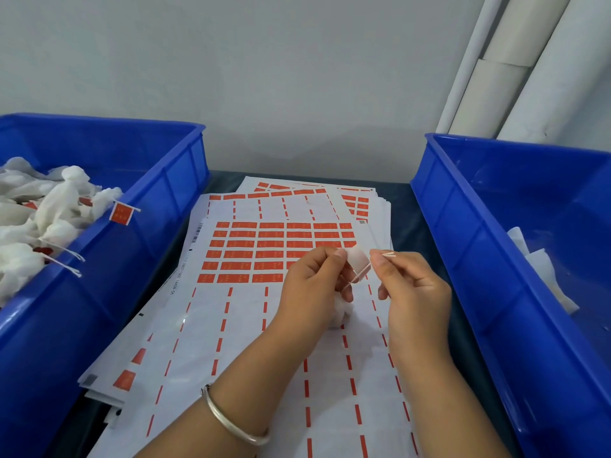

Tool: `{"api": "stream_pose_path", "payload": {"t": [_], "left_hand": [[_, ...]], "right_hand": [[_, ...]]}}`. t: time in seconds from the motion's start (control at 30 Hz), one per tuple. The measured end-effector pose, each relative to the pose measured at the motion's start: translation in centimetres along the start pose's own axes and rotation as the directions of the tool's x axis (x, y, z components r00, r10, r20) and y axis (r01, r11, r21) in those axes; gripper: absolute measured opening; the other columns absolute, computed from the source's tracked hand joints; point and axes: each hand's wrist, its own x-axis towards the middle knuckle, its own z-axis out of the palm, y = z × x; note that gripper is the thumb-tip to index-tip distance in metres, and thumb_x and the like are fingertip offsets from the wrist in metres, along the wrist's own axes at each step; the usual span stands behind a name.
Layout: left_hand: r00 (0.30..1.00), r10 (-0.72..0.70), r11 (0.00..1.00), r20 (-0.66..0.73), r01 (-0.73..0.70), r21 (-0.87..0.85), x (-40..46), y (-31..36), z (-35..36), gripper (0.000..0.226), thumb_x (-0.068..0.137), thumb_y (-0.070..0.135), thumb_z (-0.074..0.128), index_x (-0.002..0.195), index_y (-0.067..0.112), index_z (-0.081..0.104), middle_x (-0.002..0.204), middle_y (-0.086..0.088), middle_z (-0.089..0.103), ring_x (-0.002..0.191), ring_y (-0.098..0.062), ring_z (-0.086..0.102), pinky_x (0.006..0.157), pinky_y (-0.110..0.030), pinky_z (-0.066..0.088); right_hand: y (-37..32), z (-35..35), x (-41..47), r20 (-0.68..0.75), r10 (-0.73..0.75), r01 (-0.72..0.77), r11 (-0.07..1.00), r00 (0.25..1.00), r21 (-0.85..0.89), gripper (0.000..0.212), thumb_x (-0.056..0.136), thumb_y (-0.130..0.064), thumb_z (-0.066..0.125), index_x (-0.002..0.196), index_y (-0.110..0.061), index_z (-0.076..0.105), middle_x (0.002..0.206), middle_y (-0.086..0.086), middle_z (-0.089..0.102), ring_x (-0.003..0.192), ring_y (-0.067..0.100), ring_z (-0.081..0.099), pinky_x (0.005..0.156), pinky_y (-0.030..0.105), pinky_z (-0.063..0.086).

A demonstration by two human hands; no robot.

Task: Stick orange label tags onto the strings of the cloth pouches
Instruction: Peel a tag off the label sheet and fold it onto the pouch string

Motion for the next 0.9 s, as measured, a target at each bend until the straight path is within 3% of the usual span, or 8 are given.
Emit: {"api": "stream_pose_path", "payload": {"t": [0.1,0.2,0.33,0.47,0.57,0.63,0.73,0.9], "left_hand": [[1.0,-0.008,1.0,0.013,0.008,0.003,-0.04,0.09,-0.01,0.026,0.093,0.031,0.049,0.072,0.026,0.064,0.054,0.013,0.057,0.044,-0.003,0.053,0.044,-0.009,0.041],[0.999,-0.022,1.0,0.025,0.022,-0.007,-0.11,0.29,0.0,0.027,0.093,0.029,0.049,0.071,0.025,0.064,0.052,0.013,0.057,0.043,-0.003,0.052,0.044,-0.008,0.041],[0.998,-0.044,0.999,0.048,0.045,-0.021,-0.19,0.52,-0.03,0.025,0.094,0.026,0.048,0.075,0.022,0.064,0.05,0.013,0.057,0.042,-0.003,0.052,0.043,-0.009,0.042],[0.999,-0.032,0.999,0.04,0.031,0.039,-0.24,0.42,-0.02,0.026,0.094,0.03,0.048,0.073,0.028,0.064,0.049,0.015,0.055,0.044,0.001,0.051,0.048,-0.014,0.04],[0.999,0.019,0.997,0.051,-0.023,0.074,-0.24,0.28,-0.08,0.026,0.093,0.03,0.05,0.071,0.03,0.065,0.049,0.014,0.055,0.047,0.003,0.052,0.054,-0.017,0.038],[0.996,0.065,0.992,0.066,-0.071,0.108,-0.26,0.14,-0.1,0.024,0.091,0.029,0.052,0.071,0.03,0.065,0.05,0.014,0.055,0.05,0.004,0.053,0.05,-0.013,0.04],[0.988,0.127,0.982,0.088,-0.138,0.131,-0.27,-0.12,-0.15,0.018,0.089,0.028,0.057,0.073,0.029,0.065,0.053,0.017,0.057,0.055,0.004,0.054,0.045,-0.003,0.039],[0.954,0.26,0.932,0.147,-0.287,0.219,-0.33,-0.4,-0.23,0.023,0.085,0.025,0.063,0.066,0.037,0.062,0.074,0.021,0.061,0.072,0.001,0.056,0.055,-0.004,0.044]], "right_hand": [[-0.12,0.13,-0.04,-0.002,0.016,-0.016,1.0,1.0,0.014,0.018,0.082,-0.022,0.069,0.069,-0.034,0.069,0.083,-0.019,0.07,0.083,-0.004,0.064,0.063,0.006,0.049],[-0.29,0.23,-0.08,0.006,0.062,-0.063,0.996,0.998,0.059,0.015,0.081,-0.025,0.068,0.07,-0.035,0.07,0.079,-0.025,0.07,0.083,-0.007,0.065,0.059,0.005,0.048],[-0.21,0.24,0.0,-0.005,0.101,-0.1,0.992,0.995,0.076,0.014,0.082,-0.021,0.069,0.07,-0.029,0.072,0.076,-0.023,0.071,0.08,-0.007,0.066,0.055,0.005,0.047],[-0.17,0.23,0.04,-0.015,0.127,-0.125,0.988,0.992,0.095,0.026,0.083,-0.02,0.068,0.064,-0.036,0.073,0.077,-0.023,0.071,0.081,-0.006,0.066,0.053,0.007,0.047],[-0.23,0.22,0.08,-0.015,0.146,-0.143,0.984,0.989,0.103,0.031,0.084,-0.02,0.068,0.065,-0.044,0.073,0.077,-0.022,0.071,0.08,-0.004,0.066,0.052,0.009,0.049],[-0.32,0.16,0.17,-0.01,0.167,-0.165,0.98,0.986,0.112,0.032,0.084,-0.02,0.068,0.065,-0.045,0.073,0.077,-0.021,0.071,0.077,-0.001,0.067,0.052,0.012,0.051],[-0.38,-0.03,0.3,0.007,0.238,-0.235,0.957,0.971,0.169,0.03,0.085,-0.017,0.067,0.065,-0.037,0.075,0.077,-0.017,0.073,0.076,0.002,0.069,0.052,0.013,0.051],[-0.18,-0.32,0.54,0.042,0.331,-0.333,0.921,0.943,0.204,0.01,0.087,-0.019,0.065,0.084,-0.021,0.074,0.086,-0.004,0.075,0.078,0.012,0.072,0.056,0.019,0.054]]}}
